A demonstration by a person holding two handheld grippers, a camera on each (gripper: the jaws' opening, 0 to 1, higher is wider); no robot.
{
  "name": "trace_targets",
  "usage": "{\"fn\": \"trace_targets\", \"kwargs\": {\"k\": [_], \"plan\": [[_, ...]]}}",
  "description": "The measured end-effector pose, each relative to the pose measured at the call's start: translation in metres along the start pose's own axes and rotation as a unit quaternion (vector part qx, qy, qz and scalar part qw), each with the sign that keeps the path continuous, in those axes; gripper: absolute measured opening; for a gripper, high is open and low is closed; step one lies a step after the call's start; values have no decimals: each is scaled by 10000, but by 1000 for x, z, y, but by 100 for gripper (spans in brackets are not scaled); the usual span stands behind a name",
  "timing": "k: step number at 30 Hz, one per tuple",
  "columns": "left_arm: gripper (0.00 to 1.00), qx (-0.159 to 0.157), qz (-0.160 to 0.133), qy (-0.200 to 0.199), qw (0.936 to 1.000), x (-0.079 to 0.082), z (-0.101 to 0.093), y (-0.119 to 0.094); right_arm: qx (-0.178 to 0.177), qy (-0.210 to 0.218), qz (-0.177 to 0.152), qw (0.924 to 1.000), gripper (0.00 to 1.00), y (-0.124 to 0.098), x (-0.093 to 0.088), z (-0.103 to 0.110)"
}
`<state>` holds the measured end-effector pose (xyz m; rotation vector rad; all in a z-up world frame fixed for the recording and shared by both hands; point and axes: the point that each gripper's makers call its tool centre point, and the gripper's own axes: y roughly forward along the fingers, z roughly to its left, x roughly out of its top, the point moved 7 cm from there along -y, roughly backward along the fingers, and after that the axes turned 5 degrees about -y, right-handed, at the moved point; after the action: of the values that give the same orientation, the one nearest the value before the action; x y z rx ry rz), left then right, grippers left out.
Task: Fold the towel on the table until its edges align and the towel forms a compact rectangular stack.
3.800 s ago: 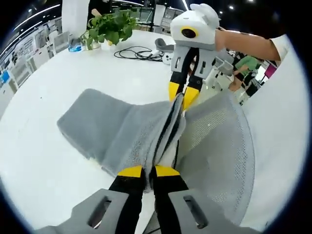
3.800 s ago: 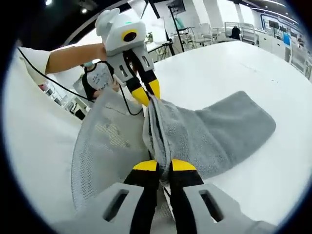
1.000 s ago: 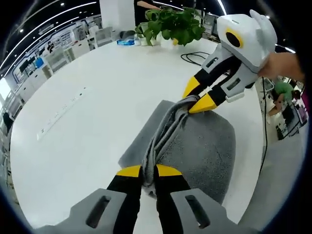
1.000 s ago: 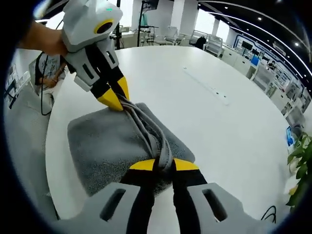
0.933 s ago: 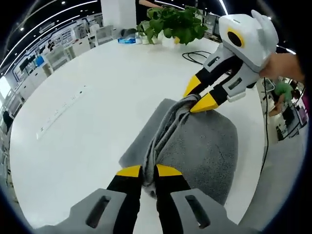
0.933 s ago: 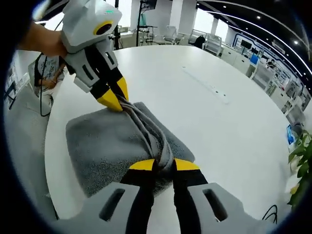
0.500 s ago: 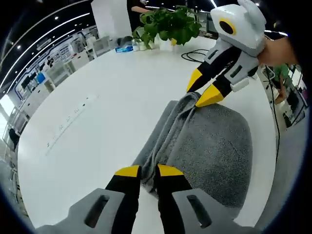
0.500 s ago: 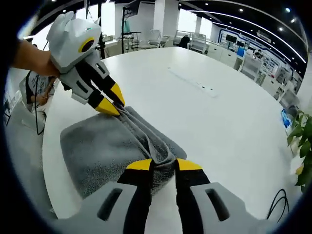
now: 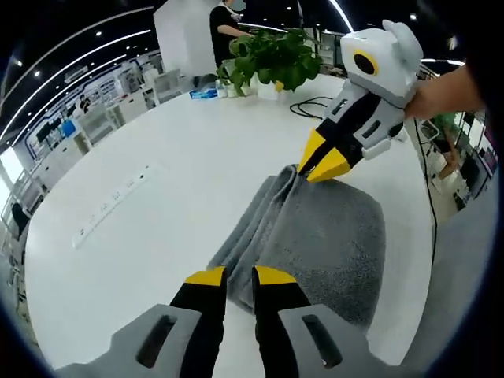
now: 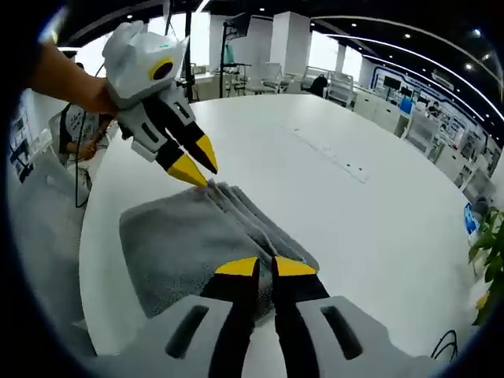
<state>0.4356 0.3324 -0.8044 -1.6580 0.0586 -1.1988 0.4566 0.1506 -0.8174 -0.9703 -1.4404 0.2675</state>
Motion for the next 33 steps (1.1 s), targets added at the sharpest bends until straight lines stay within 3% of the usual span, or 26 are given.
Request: {"fn": "trace_targets", "kwargs": {"k": [5, 8, 10, 13, 21, 27, 28, 31, 33], "plan": [[14, -128, 101, 88, 9998, -8, -11, -2, -111, 143, 104, 9998, 15, 7, -12, -7], [19, -163, 215, 132, 9995, -11, -12, 4, -64, 501, 444, 9977, 17, 12, -29, -8], [20, -127, 189, 171, 9996, -10, -12, 9, -103, 539, 273, 9981, 17, 12, -27, -9], [24, 28, 280, 314, 9991, -10, -9, 20, -114, 562, 317, 9978, 17, 13, -28, -7], [23, 99, 402, 713, 9966, -4, -9, 37, -213, 803, 340, 9960, 17, 11, -36, -8], [24, 177, 401, 856, 9954, -1, -8, 36, -279, 939, 380, 9945, 17, 10, -36, -8], [24, 208, 360, 882, 9952, 0, -8, 33, -311, 994, 366, 9939, 17, 8, -35, -7], [28, 250, 222, 768, 9965, 1, -8, 24, -409, 1186, -92, 9921, 18, 4, -33, -7], [30, 181, 62, 756, 9970, 3, -12, 17, -384, 1468, -201, 9882, 26, 1, -37, -4]]}}
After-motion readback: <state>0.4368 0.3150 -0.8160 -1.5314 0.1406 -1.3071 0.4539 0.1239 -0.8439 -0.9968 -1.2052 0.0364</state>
